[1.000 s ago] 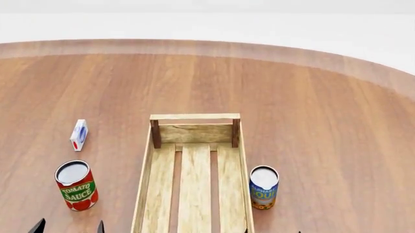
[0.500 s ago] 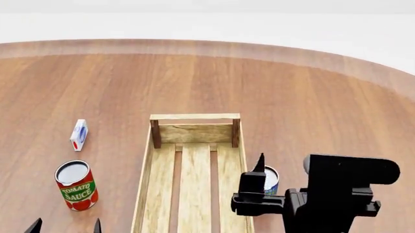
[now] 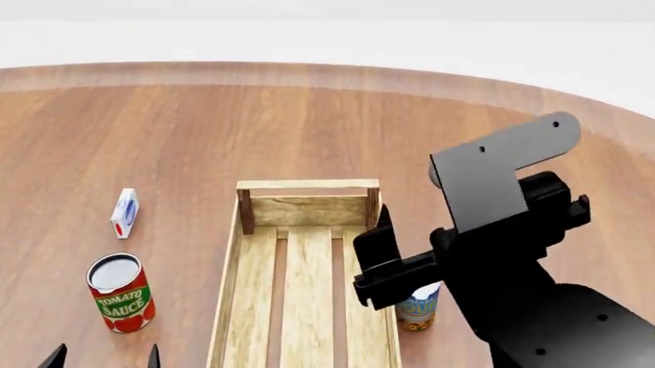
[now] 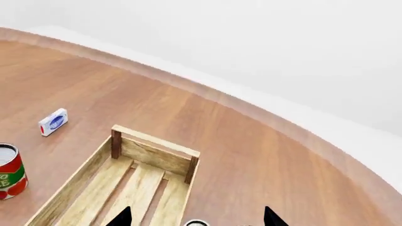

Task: Pick up the butter and put it in the tray.

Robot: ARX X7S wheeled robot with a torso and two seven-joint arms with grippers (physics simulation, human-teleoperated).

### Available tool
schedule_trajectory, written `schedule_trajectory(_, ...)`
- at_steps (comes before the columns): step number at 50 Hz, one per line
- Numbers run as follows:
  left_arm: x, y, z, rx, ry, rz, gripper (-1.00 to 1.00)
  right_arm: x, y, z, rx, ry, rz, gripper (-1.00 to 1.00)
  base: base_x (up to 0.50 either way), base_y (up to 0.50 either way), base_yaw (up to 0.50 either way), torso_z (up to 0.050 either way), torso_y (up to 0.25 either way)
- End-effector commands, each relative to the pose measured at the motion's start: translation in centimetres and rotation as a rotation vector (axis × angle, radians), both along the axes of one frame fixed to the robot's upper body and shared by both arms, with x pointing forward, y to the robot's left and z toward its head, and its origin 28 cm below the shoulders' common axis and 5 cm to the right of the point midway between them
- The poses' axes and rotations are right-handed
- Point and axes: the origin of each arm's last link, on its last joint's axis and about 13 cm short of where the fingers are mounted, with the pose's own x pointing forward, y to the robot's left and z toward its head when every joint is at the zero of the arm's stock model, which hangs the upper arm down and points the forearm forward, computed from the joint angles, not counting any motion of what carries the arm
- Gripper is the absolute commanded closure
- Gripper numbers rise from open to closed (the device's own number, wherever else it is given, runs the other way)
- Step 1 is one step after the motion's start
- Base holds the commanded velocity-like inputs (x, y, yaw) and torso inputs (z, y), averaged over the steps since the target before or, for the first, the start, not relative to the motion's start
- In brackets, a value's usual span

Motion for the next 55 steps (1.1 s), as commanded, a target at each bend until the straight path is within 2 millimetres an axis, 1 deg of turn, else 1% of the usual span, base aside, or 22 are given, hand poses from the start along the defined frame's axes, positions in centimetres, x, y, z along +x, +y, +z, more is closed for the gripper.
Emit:
schedule_trajectory(1,0.1,0.0,0.0,0.002,0.003,-0.002,-1.0,0.5,-1.1,1.9,-0.205,0.094,0.123,-1.0,0.0,0.0,0.0,0.0,0.0)
schedule_trajectory(2,0.1,0.0,0.0,0.002,0.004,-0.002,-1.0,0.6,-1.2,2.1,-0.21,0.095,0.128,-1.0,0.0,0.0,0.0,0.0,0.0)
schedule_trajectory(3,0.1,0.0,-0.1,0.003,0.005,-0.002,-1.0,0.5,-1.2,2.1,-0.238,0.088,0.187,-1.0,0.0,0.0,0.0,0.0,0.0)
schedule_trajectory(4,0.1,0.0,-0.1,0.003,0.005,-0.002,-1.0,0.7,-1.3,2.3,-0.239,0.107,0.163,-1.0,0.0,0.0,0.0,0.0,0.0)
schedule_trajectory(7,0.1,0.0,-0.1,0.003,0.007,-0.003,-1.0,0.9,-1.4,2.9,-0.263,0.122,0.205,-1.0,0.0,0.0,0.0,0.0,0.0)
schedule_trajectory(8,0.2,0.0,-0.1,0.001,0.009,-0.001,-1.0,0.9,-1.5,2.9,-0.346,0.158,0.316,-1.0,0.0,0.0,0.0,0.0,0.0)
schedule_trajectory(9,0.2,0.0,-0.1,0.001,0.009,0.0,-1.0,1.0,-1.6,2.5,-0.409,0.197,0.34,-1.0,0.0,0.0,0.0,0.0,0.0)
schedule_trajectory(11,0.2,0.0,-0.1,0.002,0.01,0.0,-1.0,0.9,-1.6,2.2,-0.445,0.212,0.399,-1.0,0.0,0.0,0.0,0.0,0.0)
schedule_trajectory(12,0.2,0.0,-0.1,0.001,0.01,-0.001,-1.0,0.7,-1.6,2.0,-0.464,0.251,0.427,-1.0,0.0,0.0,0.0,0.0,0.0)
schedule_trajectory(13,0.2,0.0,-0.2,0.002,0.013,0.003,-1.0,-0.9,-0.5,0.6,-0.611,0.339,0.552,-1.0,0.0,0.0,0.0,0.0,0.0)
schedule_trajectory(14,0.2,0.0,-0.2,0.002,0.014,0.002,-1.0,-1.4,-0.1,-1.5,-0.684,0.443,0.606,-1.0,0.0,0.0,0.0,0.0,0.0)
schedule_trajectory(33,0.3,0.0,-0.2,0.004,0.014,0.004,-1.0,-1.5,-0.2,-1.6,-0.686,0.442,0.606,-1.0,0.0,0.0,0.0,0.0,0.0)
schedule_trajectory(39,0.3,0.0,-0.1,0.005,0.013,0.004,-1.0,-2.1,0.1,-1.3,-0.652,0.456,0.638,-1.0,0.0,0.0,0.0,0.0,0.0)
schedule_trajectory(47,0.3,0.0,-0.1,0.003,0.013,0.005,-1.0,-3.6,0.7,-2.1,-0.646,0.473,0.715,-1.0,0.0,0.0,0.0,0.0,0.0)
schedule_trajectory(55,0.3,0.0,0.0,0.0,0.012,0.006,-1.0,-4.4,1.1,-2.3,-0.623,0.483,0.765,-1.0,0.0,0.0,0.0,0.0,0.0)
